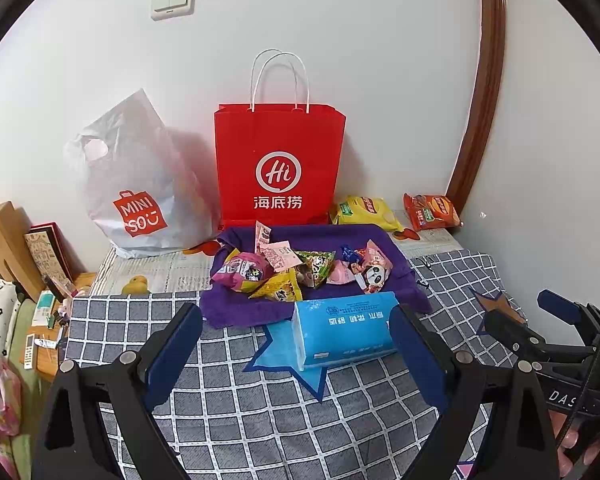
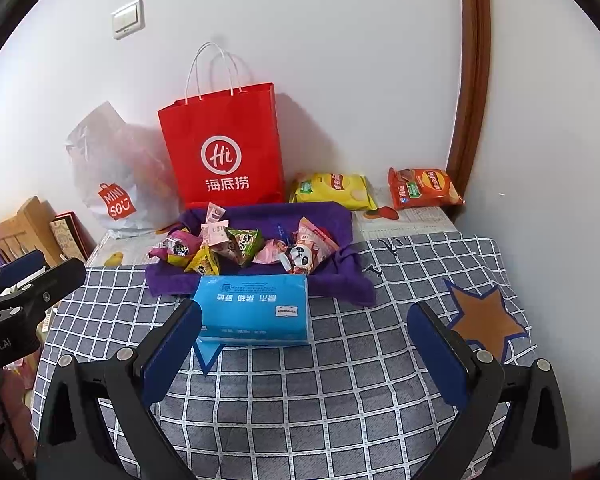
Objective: Organize snacks
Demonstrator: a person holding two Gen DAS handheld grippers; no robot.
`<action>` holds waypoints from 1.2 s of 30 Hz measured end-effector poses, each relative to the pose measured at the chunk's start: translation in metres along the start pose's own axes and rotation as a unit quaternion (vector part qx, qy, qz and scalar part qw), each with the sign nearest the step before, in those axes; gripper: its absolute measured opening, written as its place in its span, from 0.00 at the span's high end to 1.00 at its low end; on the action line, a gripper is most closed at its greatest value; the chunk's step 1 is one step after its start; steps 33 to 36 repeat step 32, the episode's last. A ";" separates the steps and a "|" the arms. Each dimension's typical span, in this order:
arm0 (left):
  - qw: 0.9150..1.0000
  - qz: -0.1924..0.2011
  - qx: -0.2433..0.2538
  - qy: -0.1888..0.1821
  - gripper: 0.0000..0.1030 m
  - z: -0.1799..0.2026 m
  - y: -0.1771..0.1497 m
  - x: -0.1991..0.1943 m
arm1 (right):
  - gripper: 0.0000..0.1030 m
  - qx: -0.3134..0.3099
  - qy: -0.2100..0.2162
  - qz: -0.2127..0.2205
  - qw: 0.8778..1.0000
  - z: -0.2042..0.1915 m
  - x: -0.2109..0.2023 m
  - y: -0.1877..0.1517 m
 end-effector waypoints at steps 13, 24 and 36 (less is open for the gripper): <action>1.000 0.001 -0.004 0.001 0.08 -0.001 0.002 0.001 | 0.02 0.002 0.005 -0.002 1.000 -0.001 0.001 0.002; 1.000 0.000 -0.005 0.002 0.08 -0.002 0.002 -0.002 | 0.02 -0.003 0.002 0.003 1.000 0.000 -0.006 0.003; 1.000 0.003 -0.006 0.008 0.07 -0.004 0.002 0.001 | 0.02 -0.001 0.005 0.003 1.000 0.001 -0.003 0.002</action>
Point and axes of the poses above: each gripper's, at about its wrist camera, not at the fingertips, and x roughly the way its jaws point, z to its right, y to its top, the point moved 5 cm from there along x, roughly the way its jaws point, and after that the axes turned 4 degrees about -x, right-handed, at the moved point
